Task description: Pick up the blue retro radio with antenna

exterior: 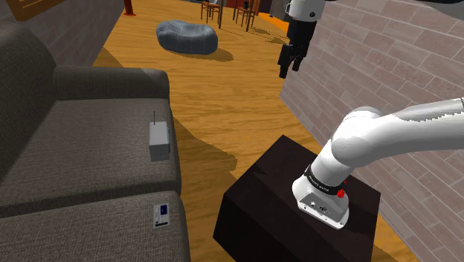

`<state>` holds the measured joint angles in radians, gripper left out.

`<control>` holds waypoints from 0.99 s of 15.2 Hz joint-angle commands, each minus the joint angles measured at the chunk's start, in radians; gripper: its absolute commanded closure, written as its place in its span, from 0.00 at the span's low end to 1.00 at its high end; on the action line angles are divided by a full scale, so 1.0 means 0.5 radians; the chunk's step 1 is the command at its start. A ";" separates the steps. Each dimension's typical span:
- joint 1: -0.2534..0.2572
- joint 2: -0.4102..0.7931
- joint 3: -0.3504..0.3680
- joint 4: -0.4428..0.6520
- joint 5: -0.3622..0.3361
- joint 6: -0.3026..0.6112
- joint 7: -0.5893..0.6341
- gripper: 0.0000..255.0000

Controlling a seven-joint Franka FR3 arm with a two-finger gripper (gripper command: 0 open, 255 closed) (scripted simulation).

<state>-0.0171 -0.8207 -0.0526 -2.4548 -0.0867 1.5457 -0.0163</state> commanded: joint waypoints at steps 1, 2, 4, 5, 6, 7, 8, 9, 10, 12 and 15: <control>0.000 0.000 0.000 0.000 0.000 0.000 0.000 0.00; 0.014 0.050 0.013 -0.009 0.013 0.067 0.011 0.00; 0.042 0.157 0.037 -0.018 0.036 0.201 0.032 0.00; 0.055 0.214 0.050 -0.018 0.047 0.267 0.041 0.00; 0.069 0.272 0.062 -0.016 0.057 0.332 0.051 0.00; 0.081 0.332 0.075 -0.011 0.067 0.396 0.060 0.00; 0.094 0.393 0.087 -0.004 0.076 0.459 0.069 0.00; 0.106 0.456 0.100 0.006 0.084 0.521 0.077 0.00; 0.118 0.520 0.113 0.019 0.092 0.581 0.086 0.00; 0.140 0.651 0.138 0.053 0.104 0.697 0.102 0.00; 0.170 0.854 0.177 0.122 0.116 0.858 0.127 0.00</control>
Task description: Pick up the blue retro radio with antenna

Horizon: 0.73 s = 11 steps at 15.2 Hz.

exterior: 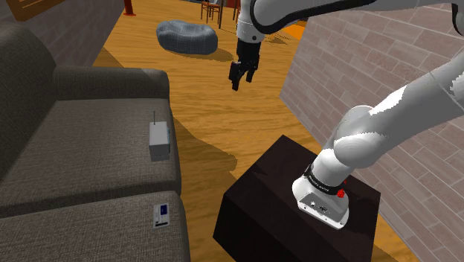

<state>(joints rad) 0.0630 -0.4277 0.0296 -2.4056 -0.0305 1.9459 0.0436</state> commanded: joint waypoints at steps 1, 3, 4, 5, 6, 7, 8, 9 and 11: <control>0.019 0.137 0.025 0.052 0.006 0.108 0.015 0.00; 0.036 0.276 0.051 0.116 0.007 0.201 0.032 0.00; 0.044 0.346 0.064 0.151 0.005 0.245 0.041 0.00; 0.051 0.416 0.076 0.189 0.002 0.287 0.051 0.00; 0.059 0.486 0.089 0.229 -0.002 0.326 0.060 0.00; 0.067 0.556 0.101 0.272 -0.007 0.363 0.070 0.00; 0.075 0.627 0.112 0.316 -0.014 0.397 0.081 0.00; 0.083 0.697 0.123 0.363 -0.022 0.430 0.092 0.00; 0.099 0.838 0.144 0.464 -0.042 0.487 0.114 0.00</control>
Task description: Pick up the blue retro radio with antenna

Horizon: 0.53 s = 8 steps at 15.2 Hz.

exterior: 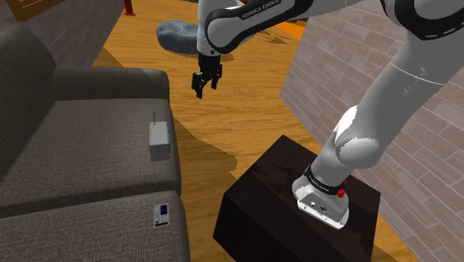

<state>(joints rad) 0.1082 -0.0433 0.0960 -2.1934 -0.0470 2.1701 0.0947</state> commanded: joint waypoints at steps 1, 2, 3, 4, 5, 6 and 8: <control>0.018 0.140 0.020 0.093 -0.020 0.064 0.023 0.00; 0.027 0.210 0.029 0.149 -0.033 0.087 0.035 0.00; 0.037 0.281 0.037 0.208 -0.046 0.107 0.047 0.00; 0.048 0.351 0.044 0.268 -0.060 0.125 0.058 0.00; 0.059 0.422 0.050 0.331 -0.075 0.141 0.070 0.00; 0.071 0.493 0.056 0.397 -0.090 0.155 0.081 0.00; 0.098 0.635 0.064 0.536 -0.120 0.174 0.102 0.00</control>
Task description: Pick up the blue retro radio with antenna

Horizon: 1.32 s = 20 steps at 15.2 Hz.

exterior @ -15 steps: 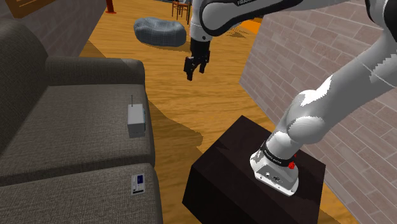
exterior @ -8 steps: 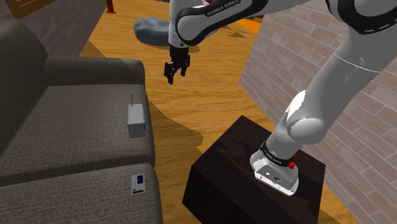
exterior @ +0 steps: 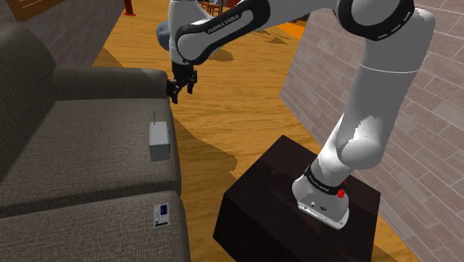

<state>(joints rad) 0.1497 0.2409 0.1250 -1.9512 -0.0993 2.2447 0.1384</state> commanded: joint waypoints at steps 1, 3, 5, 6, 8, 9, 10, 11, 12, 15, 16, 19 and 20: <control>0.029 0.138 0.009 0.125 -0.031 0.031 0.024 0.00; 0.059 0.283 0.013 0.280 -0.061 0.036 0.040 0.00; 0.092 0.430 0.014 0.448 -0.089 0.031 0.053 0.00; 0.109 0.505 0.014 0.537 -0.102 0.025 0.058 0.00; 0.145 0.658 0.014 0.729 -0.126 0.004 0.064 0.00; 0.163 0.731 0.013 0.823 -0.136 -0.010 0.065 0.00; 0.164 0.744 0.011 0.816 -0.138 0.010 0.067 0.00; 0.165 0.757 0.009 0.810 -0.141 0.029 0.070 0.00; 0.166 0.771 0.007 0.804 -0.144 0.049 0.073 0.00; 0.169 0.814 0.001 0.789 -0.153 0.106 0.081 0.00; 0.170 0.829 -0.002 0.786 -0.156 0.124 0.084 0.00; 0.171 0.838 -0.003 0.785 -0.158 0.134 0.086 0.00; 0.171 0.834 -0.003 0.781 -0.158 0.134 0.086 1.00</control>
<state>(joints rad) 0.2352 0.6580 0.1237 -1.5595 -0.1780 2.3106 0.1813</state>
